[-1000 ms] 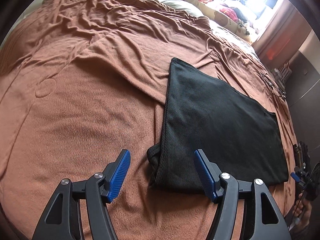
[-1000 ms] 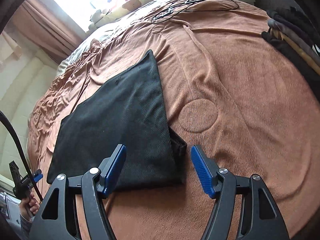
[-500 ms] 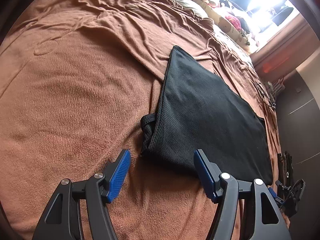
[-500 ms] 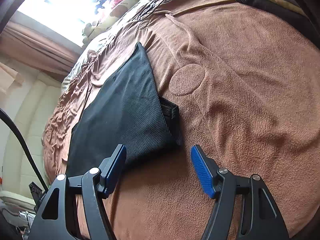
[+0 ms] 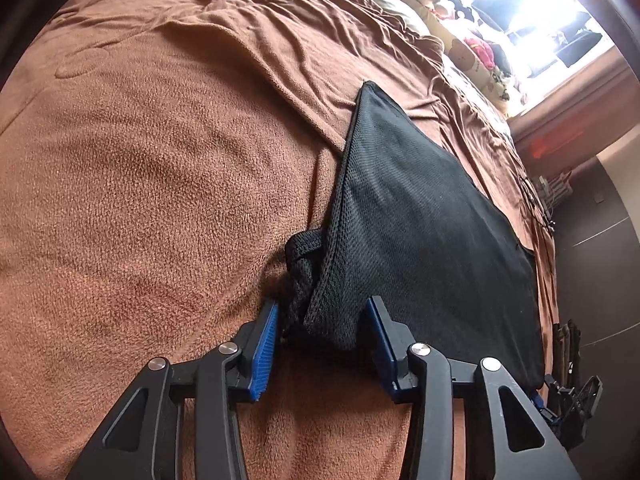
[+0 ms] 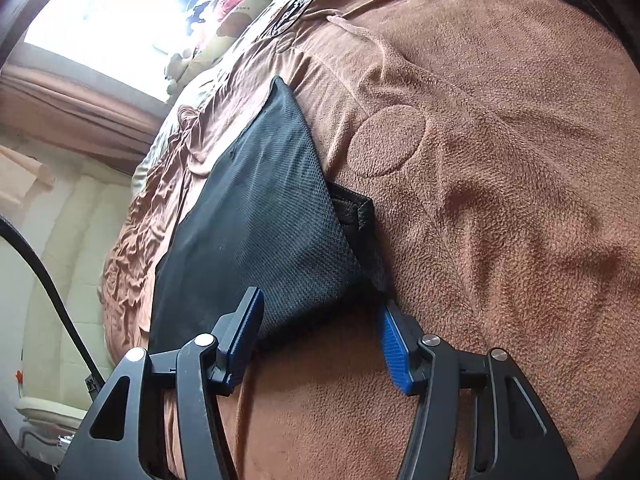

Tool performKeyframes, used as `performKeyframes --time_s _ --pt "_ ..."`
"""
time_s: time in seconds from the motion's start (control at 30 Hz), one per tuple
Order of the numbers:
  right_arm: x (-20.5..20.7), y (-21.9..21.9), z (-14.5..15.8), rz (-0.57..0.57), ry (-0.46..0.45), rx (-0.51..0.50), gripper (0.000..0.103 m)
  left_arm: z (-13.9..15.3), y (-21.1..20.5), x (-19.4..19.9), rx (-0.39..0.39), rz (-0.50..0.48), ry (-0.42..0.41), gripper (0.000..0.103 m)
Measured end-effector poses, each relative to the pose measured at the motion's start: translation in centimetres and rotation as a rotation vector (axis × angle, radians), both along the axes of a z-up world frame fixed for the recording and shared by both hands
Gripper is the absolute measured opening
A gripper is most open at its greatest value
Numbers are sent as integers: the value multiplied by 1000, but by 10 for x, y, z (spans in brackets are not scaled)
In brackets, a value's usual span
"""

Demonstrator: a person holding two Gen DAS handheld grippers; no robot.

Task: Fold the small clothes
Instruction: 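Close both grippers on the shirt's side edge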

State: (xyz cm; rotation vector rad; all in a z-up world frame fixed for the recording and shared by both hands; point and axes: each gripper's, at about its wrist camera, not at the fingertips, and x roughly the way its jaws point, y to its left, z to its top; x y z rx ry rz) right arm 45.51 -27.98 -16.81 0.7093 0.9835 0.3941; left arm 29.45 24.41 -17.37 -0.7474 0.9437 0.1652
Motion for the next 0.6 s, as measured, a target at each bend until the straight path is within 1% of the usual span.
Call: performKeyframes --time_s 0.07,0.1,0.13,0.23,0.3,0.33,0.37,0.4,0.43,0.47,0.6 --pt "5 0 -4 -9 2 15 44 -2 2 1 1 2 0 36" --pt "6 1 -6 -14 2 20 40 -3 2 0 -3 5 0 35" --pt "8 0 -8 -20 2 27 39 -3 3 -1 -9 6 -2 35" --pt "13 -2 -11 -29 -2 40 34 -3 4 -7 -60 17 -8 35" --pt "15 -2 -12 -30 -8 29 27 -3 2 -5 -34 11 0 32" --pt "16 0 -12 -31 -10 21 24 -4 2 -4 -17 10 5 25" --pt "18 1 -12 -33 -10 12 17 -5 2 -3 -9 15 6 18" --pt "20 1 -12 -33 -10 3 10 -5 3 -3 -9 22 5 14" --pt "19 2 -11 -32 -11 -3 8 -4 4 -3 -14 28 1 10" --pt "19 3 -10 -30 -13 -8 6 -3 3 -4 -11 31 -4 8" --pt "12 8 3 -14 -48 -43 3 10 0 -6 29 31 -23 6"
